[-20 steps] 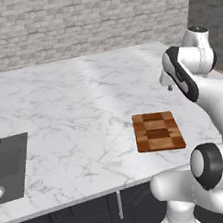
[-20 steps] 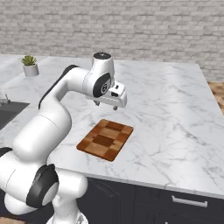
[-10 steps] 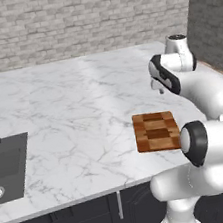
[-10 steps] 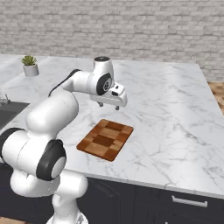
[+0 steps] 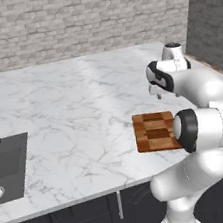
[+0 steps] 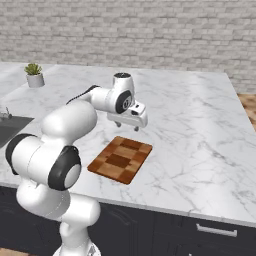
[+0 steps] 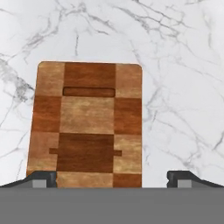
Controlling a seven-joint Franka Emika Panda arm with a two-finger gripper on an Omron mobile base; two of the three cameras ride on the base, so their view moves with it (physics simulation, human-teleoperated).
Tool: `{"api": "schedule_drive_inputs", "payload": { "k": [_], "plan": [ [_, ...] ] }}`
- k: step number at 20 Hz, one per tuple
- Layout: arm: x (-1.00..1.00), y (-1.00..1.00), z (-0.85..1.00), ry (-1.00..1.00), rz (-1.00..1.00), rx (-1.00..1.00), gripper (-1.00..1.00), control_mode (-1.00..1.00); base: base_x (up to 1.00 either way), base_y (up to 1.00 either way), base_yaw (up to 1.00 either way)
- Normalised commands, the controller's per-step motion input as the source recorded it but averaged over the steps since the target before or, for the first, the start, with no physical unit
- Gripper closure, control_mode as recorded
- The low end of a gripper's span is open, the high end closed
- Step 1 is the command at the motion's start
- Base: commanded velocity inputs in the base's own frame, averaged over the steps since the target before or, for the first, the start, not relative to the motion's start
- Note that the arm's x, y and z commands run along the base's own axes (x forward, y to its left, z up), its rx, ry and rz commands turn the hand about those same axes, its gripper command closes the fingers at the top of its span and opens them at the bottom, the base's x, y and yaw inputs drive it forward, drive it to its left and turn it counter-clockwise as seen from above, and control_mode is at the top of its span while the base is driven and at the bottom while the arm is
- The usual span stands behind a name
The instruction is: Move the cutting board and knife to the sink. Then move spray from the cabinet to the counter.
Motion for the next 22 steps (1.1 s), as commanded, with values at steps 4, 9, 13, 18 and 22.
{"api": "schedule_drive_inputs", "payload": {
  "k": [4,9,13,18,22],
  "plan": [
    [0.13,0.1,-0.15,0.0,0.0,0.01,-1.0,-1.0,0.0,0.0,0.0],
    [0.0,0.45,-0.05,0.0,0.0,0.0,-1.0,-1.0,0.0,0.0,0.0],
    [0.0,0.52,-0.09,0.0,0.0,0.0,-1.0,-1.0,0.0,0.0,0.0],
    [0.01,0.51,-0.11,0.02,0.01,0.0,-1.0,-1.0,0.0,0.0,0.0],
    [0.16,0.0,-0.05,0.0,0.0,0.0,-1.0,-1.0,0.0,0.0,0.0]
  ]
}}
